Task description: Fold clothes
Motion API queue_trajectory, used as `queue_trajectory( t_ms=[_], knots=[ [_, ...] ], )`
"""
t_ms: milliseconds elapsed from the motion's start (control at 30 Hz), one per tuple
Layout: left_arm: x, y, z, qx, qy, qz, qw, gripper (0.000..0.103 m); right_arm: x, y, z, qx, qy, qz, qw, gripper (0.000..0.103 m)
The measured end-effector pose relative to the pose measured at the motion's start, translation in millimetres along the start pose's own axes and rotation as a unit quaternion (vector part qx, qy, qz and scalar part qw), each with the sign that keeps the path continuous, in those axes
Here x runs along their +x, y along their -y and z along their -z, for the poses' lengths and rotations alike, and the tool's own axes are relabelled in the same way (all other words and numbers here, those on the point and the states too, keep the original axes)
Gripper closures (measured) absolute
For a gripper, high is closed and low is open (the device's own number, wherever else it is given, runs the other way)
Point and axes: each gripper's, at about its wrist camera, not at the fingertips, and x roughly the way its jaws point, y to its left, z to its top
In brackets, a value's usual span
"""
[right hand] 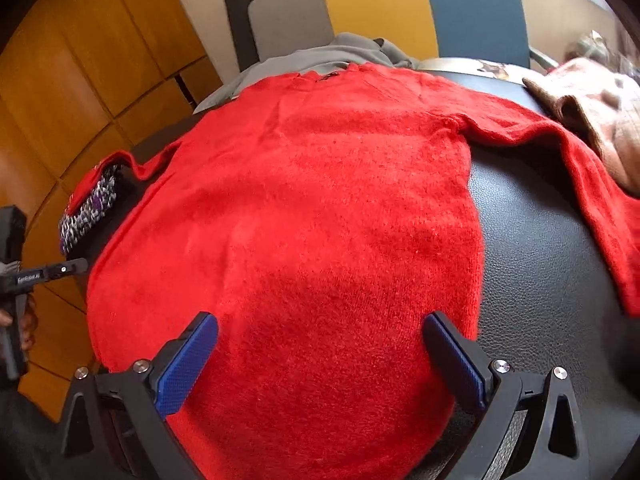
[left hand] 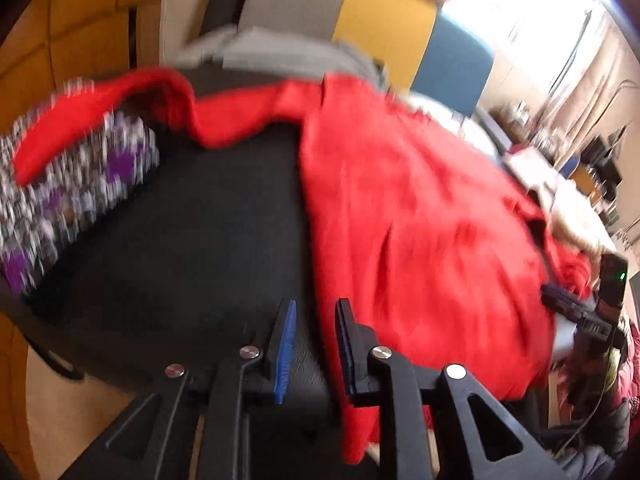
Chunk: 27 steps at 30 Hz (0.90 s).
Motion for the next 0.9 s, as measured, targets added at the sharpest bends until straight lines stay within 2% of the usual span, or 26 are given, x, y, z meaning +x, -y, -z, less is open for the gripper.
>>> queue_trajectory(
  t_ms=[100, 167, 233, 333, 433, 467, 600, 667, 767, 900],
  knots=[
    [10, 21, -22, 0.018, 0.023, 0.034, 0.9990, 0.077, 0, -8, -7, -0.008, 0.004, -0.002, 1.000, 0.000],
    [30, 41, -34, 0.049, 0.028, 0.028, 0.9980, 0.076, 5, -25, -16, -0.030, 0.008, -0.012, 0.999, 0.000],
    [59, 59, -42, 0.073, 0.008, 0.020, 0.9971, 0.076, 17, -38, -22, -0.052, 0.001, -0.013, 0.999, 0.000],
    [91, 61, -34, 0.090, -0.027, -0.006, 0.9955, 0.076, 38, -46, -24, -0.069, -0.018, -0.007, 0.997, 0.000],
    [102, 52, -14, 0.104, -0.030, -0.033, 0.9936, 0.074, 50, -37, -11, -0.075, -0.035, 0.015, 0.996, 0.000],
    [100, 49, -11, 0.108, -0.023, -0.032, 0.9933, 0.074, 50, -35, -5, -0.080, -0.036, 0.020, 0.996, 0.000],
    [98, 49, -11, 0.106, -0.022, -0.038, 0.9934, 0.074, 45, -35, 11, -0.116, -0.017, 0.042, 0.992, 0.000],
    [95, 55, -16, 0.096, -0.026, -0.036, 0.9944, 0.074, 45, -35, 11, -0.114, -0.013, 0.048, 0.992, 0.000],
    [93, 77, -28, 0.106, 0.006, 0.015, 0.9943, 0.075, 43, -32, 12, -0.110, -0.010, 0.040, 0.993, 0.000],
    [114, 120, -41, 0.157, 0.007, 0.032, 0.9871, 0.075, 25, -12, 1, -0.015, -0.001, -0.025, 1.000, 0.000]
  ],
)
